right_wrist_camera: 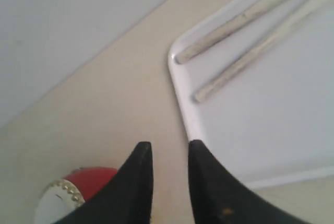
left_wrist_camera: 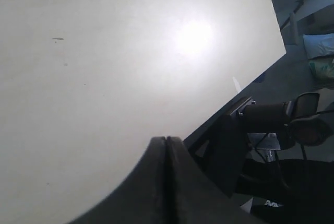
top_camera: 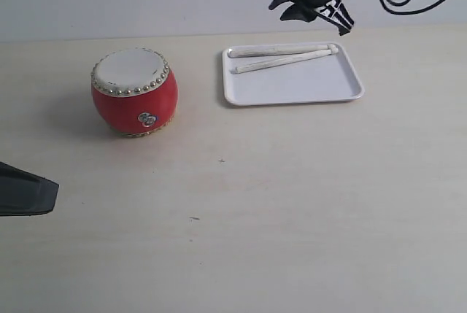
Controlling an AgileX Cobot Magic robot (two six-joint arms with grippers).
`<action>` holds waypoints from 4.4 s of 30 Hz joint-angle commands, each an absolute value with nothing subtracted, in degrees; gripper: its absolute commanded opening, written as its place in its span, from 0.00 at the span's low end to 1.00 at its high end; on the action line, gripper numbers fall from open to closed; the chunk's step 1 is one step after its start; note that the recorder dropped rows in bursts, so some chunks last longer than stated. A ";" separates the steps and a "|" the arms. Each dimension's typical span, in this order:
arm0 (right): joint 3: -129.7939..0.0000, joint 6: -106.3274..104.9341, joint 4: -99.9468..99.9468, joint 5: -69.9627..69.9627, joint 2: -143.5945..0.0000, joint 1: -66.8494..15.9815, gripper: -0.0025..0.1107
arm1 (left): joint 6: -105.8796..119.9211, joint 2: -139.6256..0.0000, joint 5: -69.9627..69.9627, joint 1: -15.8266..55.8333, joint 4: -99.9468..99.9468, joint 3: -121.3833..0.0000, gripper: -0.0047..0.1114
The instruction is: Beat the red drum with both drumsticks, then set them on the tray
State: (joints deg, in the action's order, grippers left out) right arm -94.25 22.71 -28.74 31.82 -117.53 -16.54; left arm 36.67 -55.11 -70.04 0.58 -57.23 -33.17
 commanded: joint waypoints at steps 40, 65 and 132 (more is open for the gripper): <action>-52.41 3.14 -17.63 38.47 -49.62 -16.33 0.05 | 40.24 -54.64 -53.79 0.67 -51.54 -33.53 0.04; -52.41 3.14 -17.89 38.47 -48.54 -16.33 0.05 | 40.24 -7.17 -49.21 0.95 -50.13 -33.53 0.04; -52.41 3.14 -17.89 38.47 -48.54 -16.33 0.05 | -1.76 0.00 -20.41 1.19 -4.01 0.00 0.04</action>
State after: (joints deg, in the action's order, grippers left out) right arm -52.56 3.68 -17.83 38.74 -48.88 -16.47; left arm -1.89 -0.27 -20.98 0.95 -4.20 -0.20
